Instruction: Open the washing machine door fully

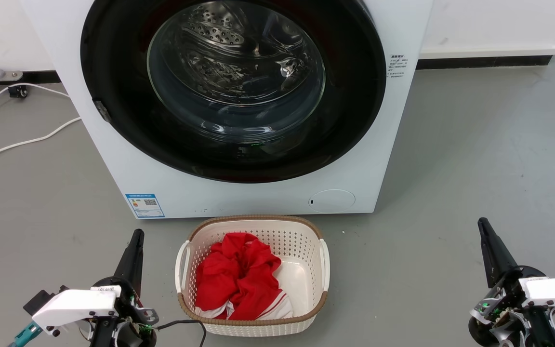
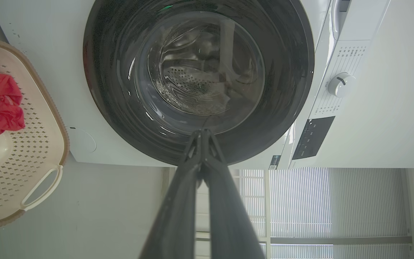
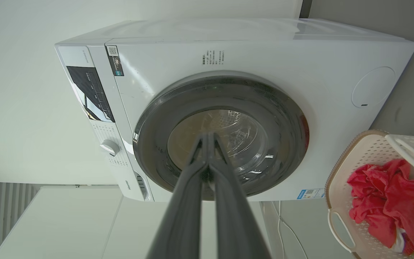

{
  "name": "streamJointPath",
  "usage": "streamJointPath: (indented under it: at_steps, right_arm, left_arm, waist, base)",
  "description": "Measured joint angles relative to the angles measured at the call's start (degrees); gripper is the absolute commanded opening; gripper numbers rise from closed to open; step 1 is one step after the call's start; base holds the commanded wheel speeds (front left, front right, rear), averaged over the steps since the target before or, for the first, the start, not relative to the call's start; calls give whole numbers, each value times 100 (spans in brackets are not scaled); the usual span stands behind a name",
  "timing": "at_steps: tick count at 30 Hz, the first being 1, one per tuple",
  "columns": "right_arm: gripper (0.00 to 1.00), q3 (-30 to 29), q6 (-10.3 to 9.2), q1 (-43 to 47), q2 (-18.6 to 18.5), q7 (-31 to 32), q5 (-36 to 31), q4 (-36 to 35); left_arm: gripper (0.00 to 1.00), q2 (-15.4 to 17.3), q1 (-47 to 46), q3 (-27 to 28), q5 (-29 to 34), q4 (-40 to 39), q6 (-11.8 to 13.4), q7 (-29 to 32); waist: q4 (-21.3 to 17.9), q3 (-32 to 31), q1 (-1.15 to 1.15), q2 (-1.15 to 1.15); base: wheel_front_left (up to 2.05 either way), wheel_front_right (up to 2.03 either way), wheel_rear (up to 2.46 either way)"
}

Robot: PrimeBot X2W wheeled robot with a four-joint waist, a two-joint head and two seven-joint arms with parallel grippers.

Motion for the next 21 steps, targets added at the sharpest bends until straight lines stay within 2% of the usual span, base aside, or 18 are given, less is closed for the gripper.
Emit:
streamJointPath:
  at_steps: [17,18,21]
  right_arm:
    - [0,-30,0,-1,19,19,-21,2]
    - [100,-27,0,14,22,18,-20,26]
    - [100,-15,-1,144,46,7,-20,142]
  left_arm:
    - [0,-13,-1,13,4,0,0,5]
    - [100,-20,10,11,0,29,1,1]
    - [100,-54,137,-11,0,153,7,-8]
  waist:
    - [0,0,0,0]
    - [0,0,0,0]
    - [0,0,0,0]
  base:
    - [0,0,0]
    - [0,0,0]
    - [0,0,0]
